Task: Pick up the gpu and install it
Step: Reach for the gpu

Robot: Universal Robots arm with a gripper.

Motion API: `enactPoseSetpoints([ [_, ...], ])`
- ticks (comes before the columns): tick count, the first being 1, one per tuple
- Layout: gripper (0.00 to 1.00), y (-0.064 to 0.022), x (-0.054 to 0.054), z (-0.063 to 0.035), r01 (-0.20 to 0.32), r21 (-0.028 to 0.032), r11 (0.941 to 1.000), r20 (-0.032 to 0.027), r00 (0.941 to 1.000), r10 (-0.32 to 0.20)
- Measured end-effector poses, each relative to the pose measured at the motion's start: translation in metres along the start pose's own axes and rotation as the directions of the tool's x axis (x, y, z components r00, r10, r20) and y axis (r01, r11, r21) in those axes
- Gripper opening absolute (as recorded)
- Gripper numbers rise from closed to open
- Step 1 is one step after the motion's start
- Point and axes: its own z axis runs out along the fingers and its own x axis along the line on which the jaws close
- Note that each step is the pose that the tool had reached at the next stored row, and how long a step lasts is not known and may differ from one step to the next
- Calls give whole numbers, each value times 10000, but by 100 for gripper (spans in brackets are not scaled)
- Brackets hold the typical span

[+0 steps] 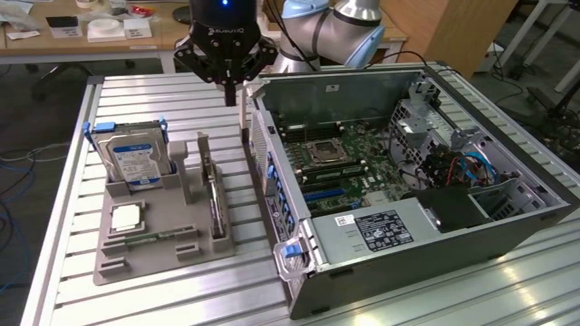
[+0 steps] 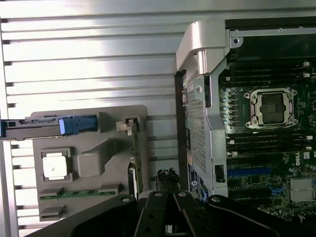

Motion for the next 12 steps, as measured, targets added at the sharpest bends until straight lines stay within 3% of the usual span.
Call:
enactPoseSetpoints([
  [12, 11, -11, 148, -5, 0, 0, 10000, 10, 10000, 0],
])
